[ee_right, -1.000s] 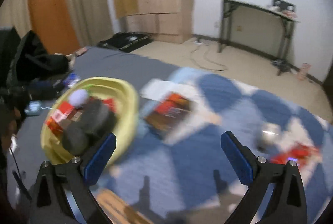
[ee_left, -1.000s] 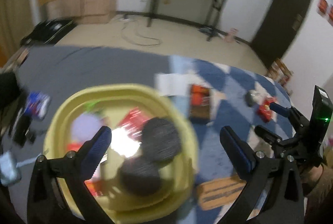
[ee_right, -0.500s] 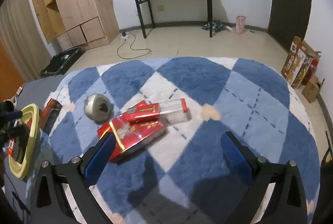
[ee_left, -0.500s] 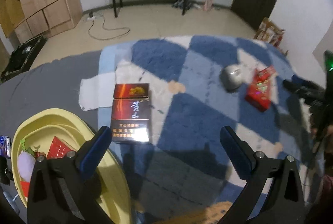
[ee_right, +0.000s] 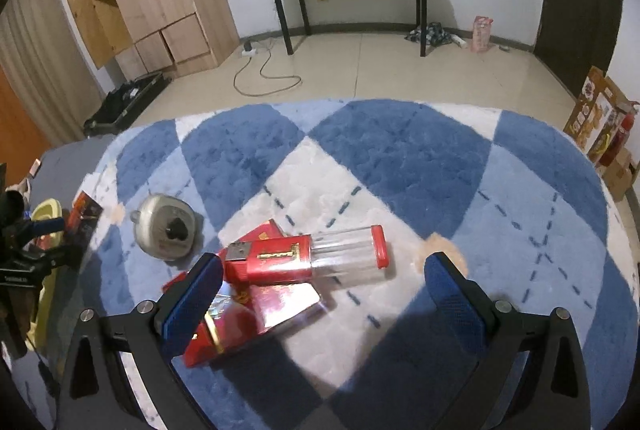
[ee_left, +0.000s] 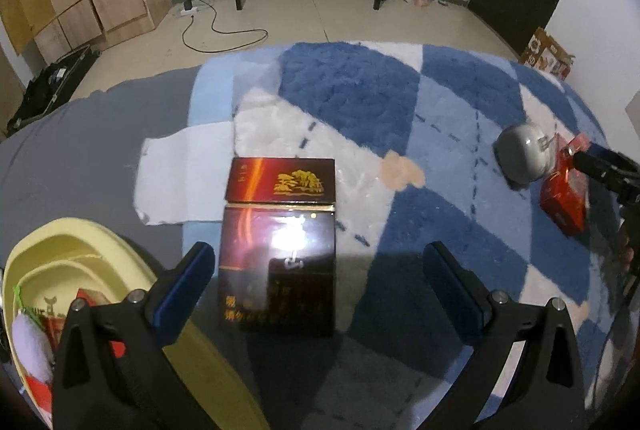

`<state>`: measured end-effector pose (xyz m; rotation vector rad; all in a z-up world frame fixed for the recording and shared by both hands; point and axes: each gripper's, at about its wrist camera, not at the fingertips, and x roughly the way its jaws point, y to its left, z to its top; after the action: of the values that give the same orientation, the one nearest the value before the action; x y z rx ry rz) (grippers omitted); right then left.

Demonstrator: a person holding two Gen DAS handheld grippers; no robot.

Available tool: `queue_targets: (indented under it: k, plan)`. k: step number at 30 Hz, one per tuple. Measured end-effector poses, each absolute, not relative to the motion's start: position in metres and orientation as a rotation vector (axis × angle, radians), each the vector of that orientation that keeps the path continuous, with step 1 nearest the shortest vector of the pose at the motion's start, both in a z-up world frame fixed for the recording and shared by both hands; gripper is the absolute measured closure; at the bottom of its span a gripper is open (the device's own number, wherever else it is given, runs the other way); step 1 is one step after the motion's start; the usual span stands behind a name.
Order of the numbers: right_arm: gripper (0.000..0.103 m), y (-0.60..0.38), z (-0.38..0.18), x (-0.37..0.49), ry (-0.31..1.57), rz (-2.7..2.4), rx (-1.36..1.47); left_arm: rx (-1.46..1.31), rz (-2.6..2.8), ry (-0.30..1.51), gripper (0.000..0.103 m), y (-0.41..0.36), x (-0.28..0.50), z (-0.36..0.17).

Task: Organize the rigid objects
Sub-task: 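Grasp the dark red cigarette box with the left tool while the right tool grasps the red lighter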

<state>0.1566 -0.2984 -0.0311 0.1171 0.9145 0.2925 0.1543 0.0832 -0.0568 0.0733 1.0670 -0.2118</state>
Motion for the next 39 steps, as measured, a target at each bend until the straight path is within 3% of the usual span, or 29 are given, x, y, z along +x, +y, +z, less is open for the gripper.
queue_targets:
  k: [10,13,15,18,30,39]
  plan:
    - [0.000,-0.297,-0.042,0.166,0.913,0.302,0.130,0.046,-0.211,1.082,0.001,0.078,0.159,-0.068]
    - [0.002,-0.302,-0.042,0.168,0.901,0.306,0.175,0.034,-0.204,1.073,0.020,0.076,0.158,-0.067]
    - [0.010,-0.305,-0.043,0.170,0.903,0.309,0.207,0.041,-0.196,1.067,0.035,0.074,0.157,-0.066]
    - [0.019,-0.310,-0.044,0.171,0.912,0.317,0.262,0.052,-0.200,1.053,0.046,0.071,0.153,-0.065]
    - [0.021,-0.319,-0.013,0.135,0.784,0.303,0.220,-0.002,-0.258,0.976,0.046,0.081,0.130,-0.023]
    - [0.021,-0.224,0.066,0.071,0.589,0.528,-0.045,-0.087,-0.195,0.871,0.046,0.155,0.087,0.057]
